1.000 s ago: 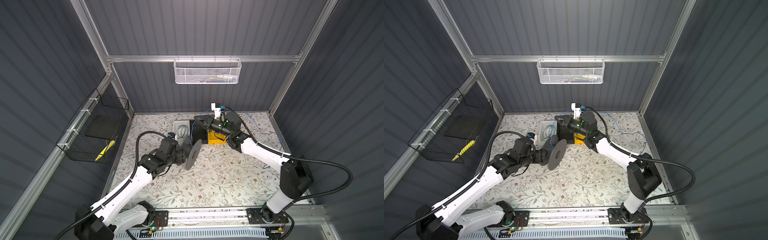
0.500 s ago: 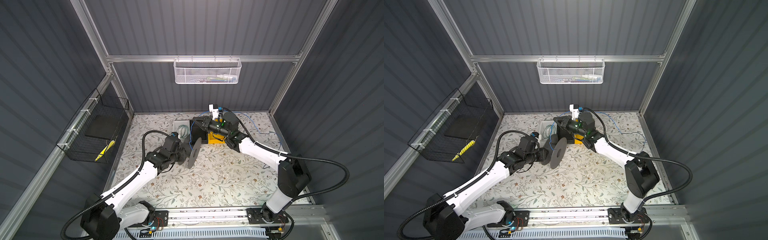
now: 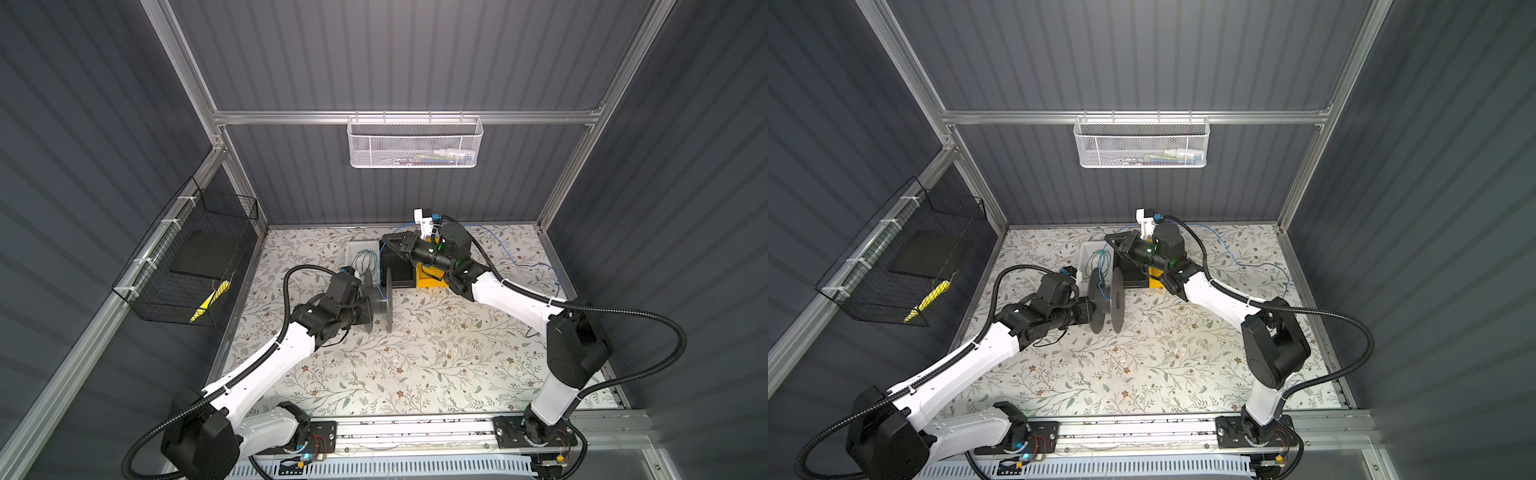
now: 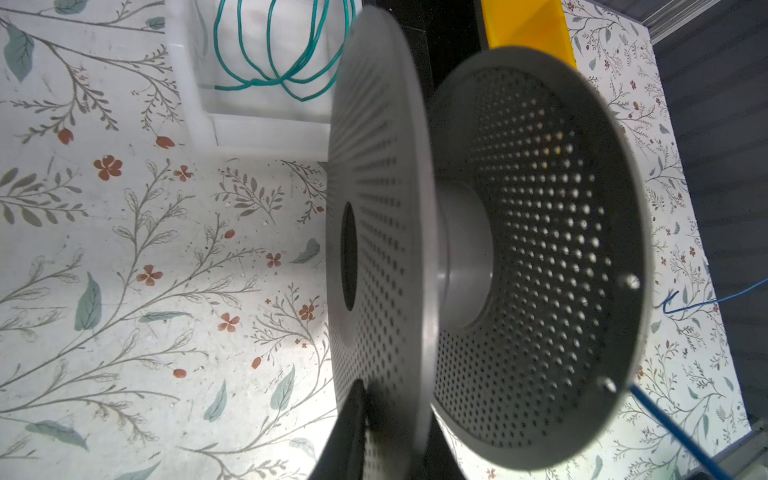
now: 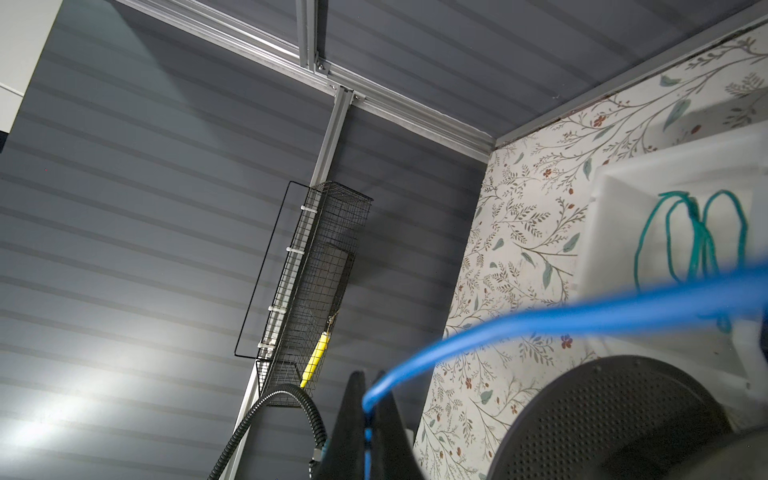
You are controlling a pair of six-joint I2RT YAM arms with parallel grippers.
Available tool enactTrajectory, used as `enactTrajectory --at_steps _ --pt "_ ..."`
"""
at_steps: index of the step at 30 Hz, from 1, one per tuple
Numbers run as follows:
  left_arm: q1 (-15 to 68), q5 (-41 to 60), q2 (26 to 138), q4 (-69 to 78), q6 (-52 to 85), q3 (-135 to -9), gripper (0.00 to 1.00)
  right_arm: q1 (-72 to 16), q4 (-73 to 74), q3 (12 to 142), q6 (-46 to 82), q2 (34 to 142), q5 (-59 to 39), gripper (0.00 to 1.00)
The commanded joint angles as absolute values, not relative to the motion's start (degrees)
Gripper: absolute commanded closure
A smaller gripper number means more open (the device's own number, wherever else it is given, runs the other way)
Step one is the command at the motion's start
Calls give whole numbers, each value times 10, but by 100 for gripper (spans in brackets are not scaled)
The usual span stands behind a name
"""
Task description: Wrap the cables
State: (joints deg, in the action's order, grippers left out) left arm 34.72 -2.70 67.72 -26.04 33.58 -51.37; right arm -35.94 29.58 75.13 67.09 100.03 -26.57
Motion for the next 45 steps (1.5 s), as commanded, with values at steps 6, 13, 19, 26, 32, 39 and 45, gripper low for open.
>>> enactTrajectory --at_steps 6,13,19,26,32,39,45 --pt "344 -14 670 -310 350 -552 61 -368 302 771 671 1036 -250 100" --pt "344 -34 674 -322 342 -556 47 -371 289 793 672 1065 -246 100" --pt "344 -38 691 -317 339 -556 64 -371 286 797 672 1077 -235 100" --pt "344 -21 692 -295 367 -539 72 -371 287 787 674 1078 -206 100" --pt "344 -23 688 -292 390 -541 75 -373 249 808 674 1063 -208 100" --pt "344 -45 694 -312 421 -557 79 -380 195 817 674 1013 -162 100" --pt "344 -45 686 -300 471 -553 85 -394 205 804 674 1009 -134 100"
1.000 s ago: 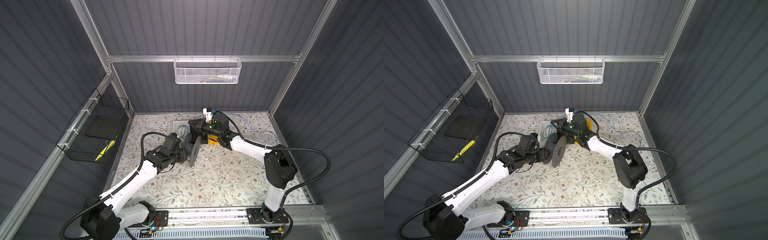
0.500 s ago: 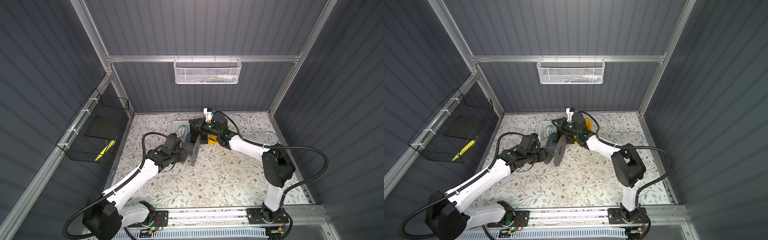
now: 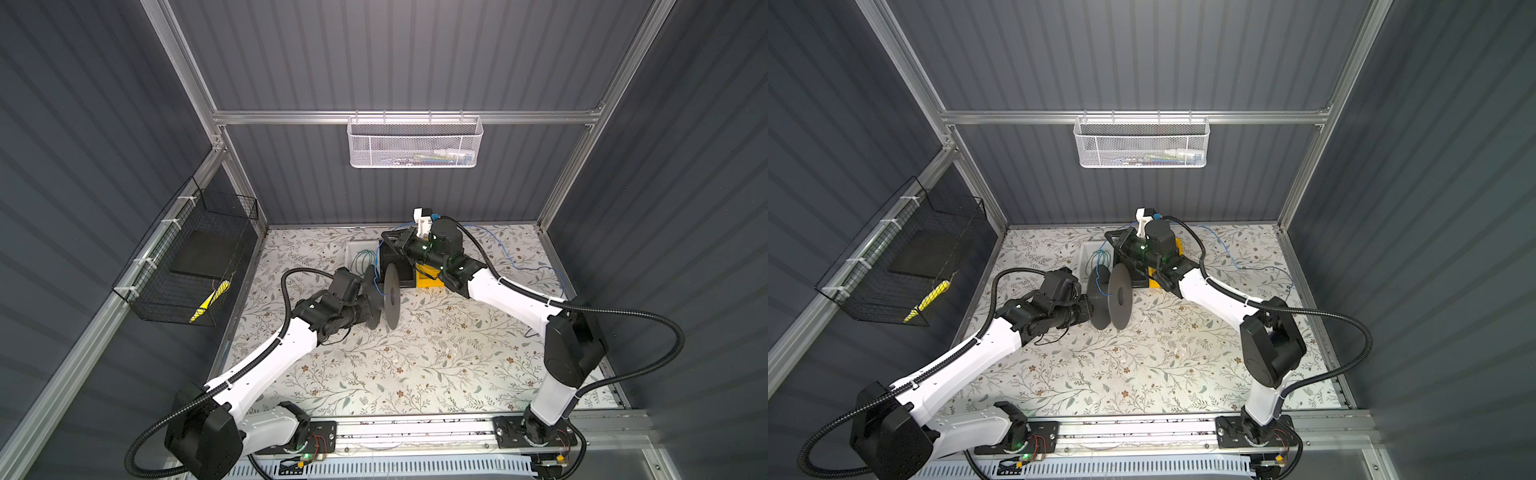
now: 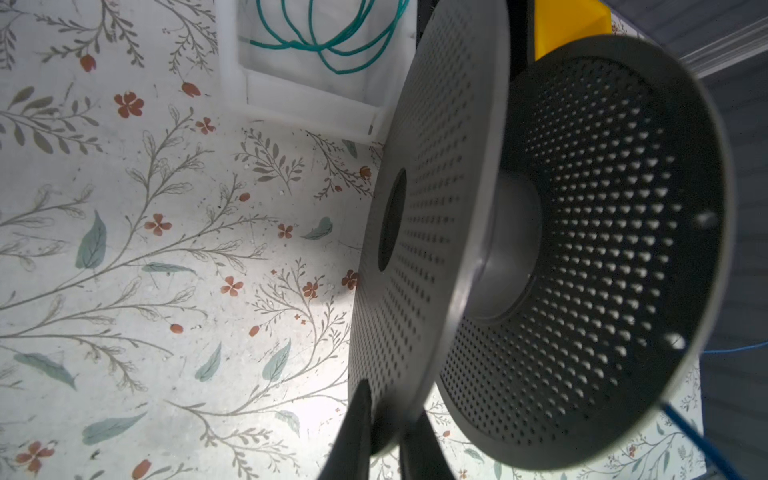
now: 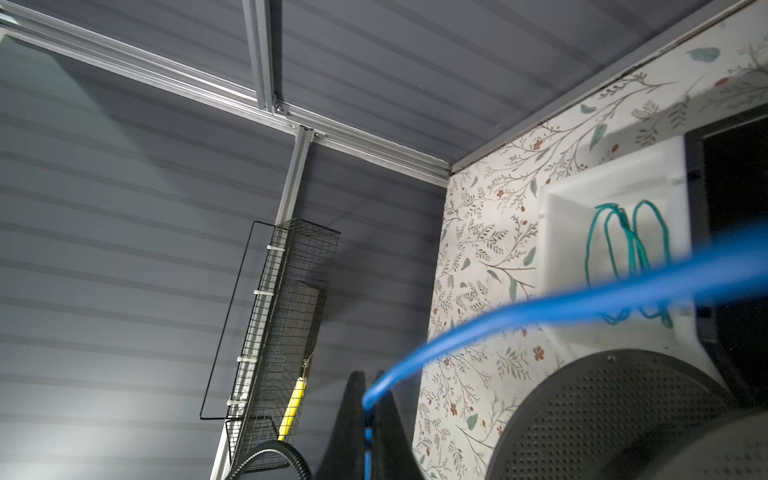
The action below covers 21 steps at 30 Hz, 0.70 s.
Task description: Wrap the cables
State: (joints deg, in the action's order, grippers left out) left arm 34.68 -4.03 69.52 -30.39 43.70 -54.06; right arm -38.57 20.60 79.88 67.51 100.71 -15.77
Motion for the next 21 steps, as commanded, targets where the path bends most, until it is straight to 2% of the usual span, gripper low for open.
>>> enactTrajectory --at_steps 1,12,21 --pt "345 -42 685 -297 469 -555 85 -397 207 800 674 1006 -131 100" --pt "345 -39 697 -304 451 -575 85 -417 207 804 674 979 -94 100" --pt "345 -42 687 -310 441 -570 85 -423 274 725 674 986 -45 100"
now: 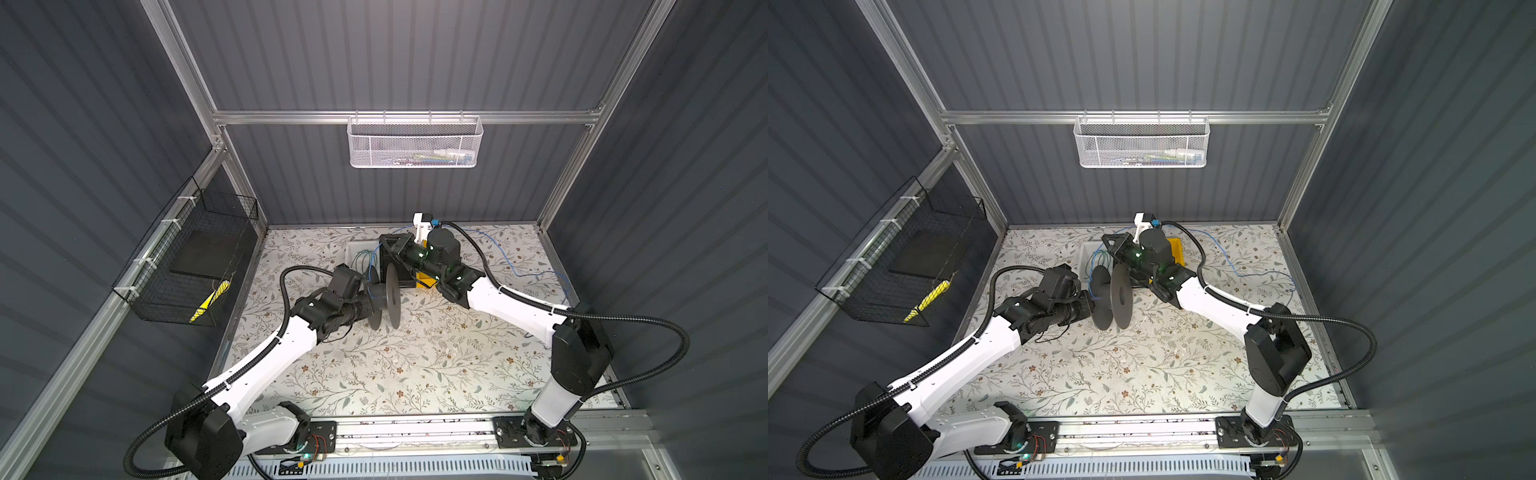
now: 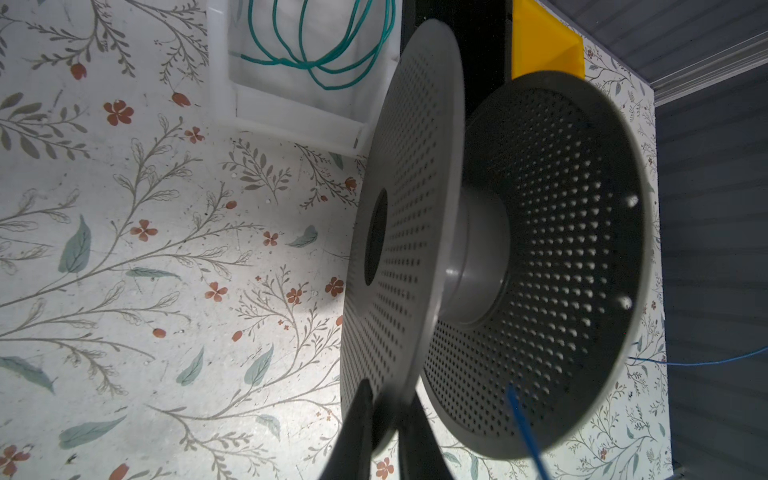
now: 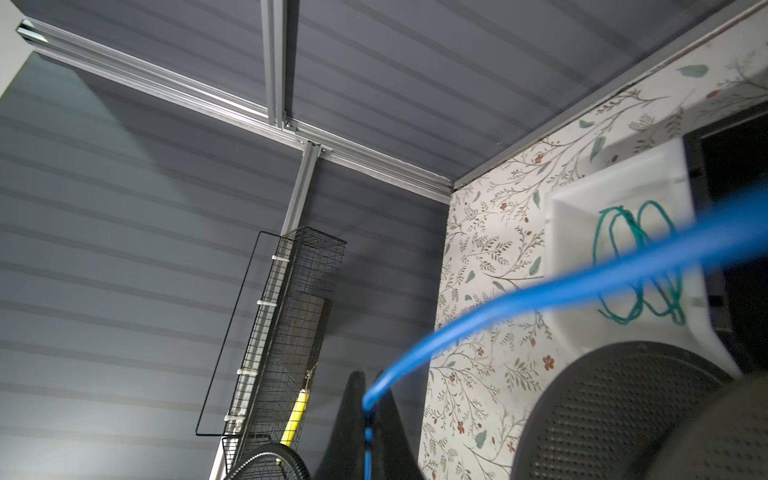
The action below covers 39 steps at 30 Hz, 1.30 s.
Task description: Wrap the cables
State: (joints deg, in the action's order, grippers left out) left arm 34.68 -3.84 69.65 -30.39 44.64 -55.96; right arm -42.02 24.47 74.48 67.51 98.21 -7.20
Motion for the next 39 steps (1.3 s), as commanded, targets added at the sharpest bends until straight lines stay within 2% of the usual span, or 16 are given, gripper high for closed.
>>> enactTrajectory --at_steps 1,11,22,29,35,39 --pt "345 -42 688 -312 440 -571 85 -422 279 722 675 989 -45 100" --pt "345 -35 707 -318 424 -591 83 -396 324 691 674 1012 -71 100" --pt "345 -7 705 -325 395 -609 65 -385 359 677 674 1034 -82 100" --pt "347 4 691 -317 389 -595 62 -384 379 642 675 1019 -69 100" --pt "350 6 671 -332 326 -594 41 -376 377 621 674 1008 -71 100" --pt "349 -12 645 -330 279 -583 36 -376 376 620 675 1006 -75 100"
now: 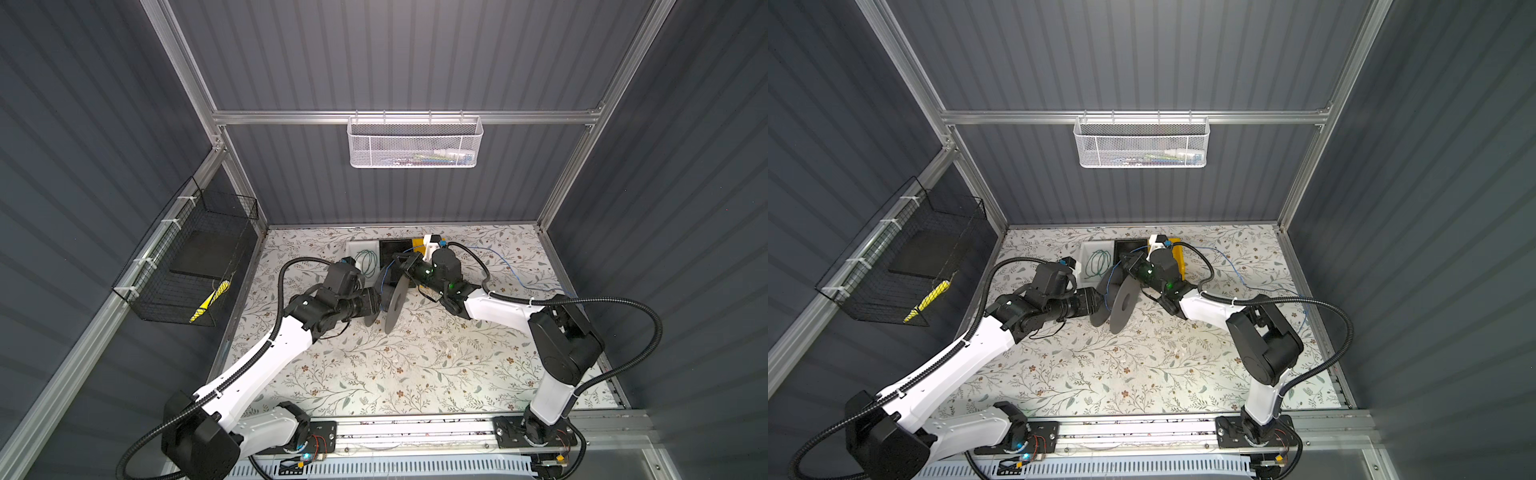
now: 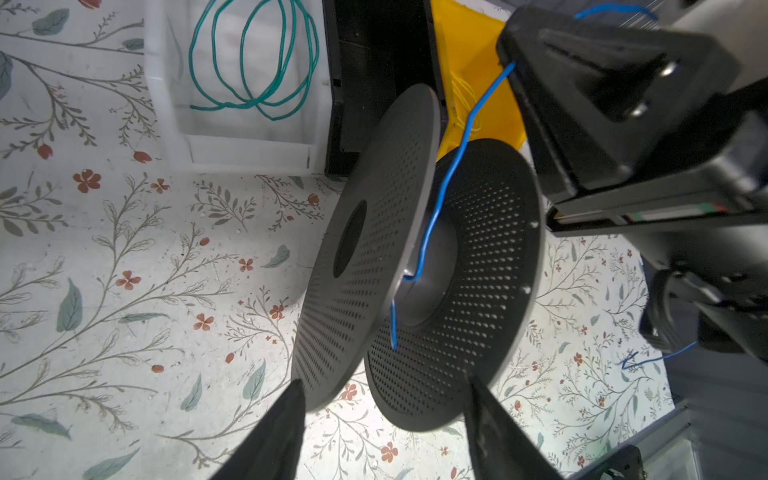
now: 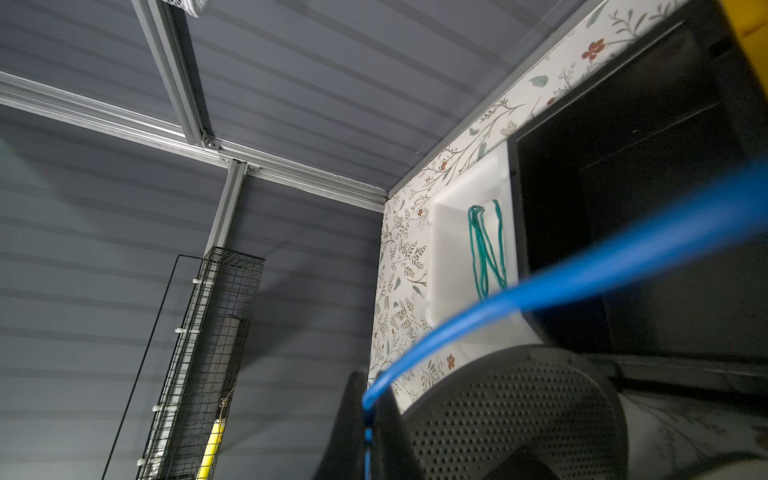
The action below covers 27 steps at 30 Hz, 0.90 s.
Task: Wrap the cables
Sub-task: 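Hold the spool near the right gripper while the cable drapes over the hub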
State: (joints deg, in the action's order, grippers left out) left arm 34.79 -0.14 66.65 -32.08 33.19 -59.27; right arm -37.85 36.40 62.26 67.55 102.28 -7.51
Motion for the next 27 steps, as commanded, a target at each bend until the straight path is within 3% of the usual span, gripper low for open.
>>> enactTrajectory --at_steps 1,11,18,27 --pt "348 -11 639 -321 263 -581 34 -375 376 619 674 1005 -75 100" --pt "349 29 680 -224 171 -571 27 -367 361 631 675 1011 -98 100" --pt "348 34 717 -180 163 -552 32 -362 348 655 674 1020 -129 100" --pt "348 9 740 -150 161 -545 47 -361 322 683 675 1031 -164 100"
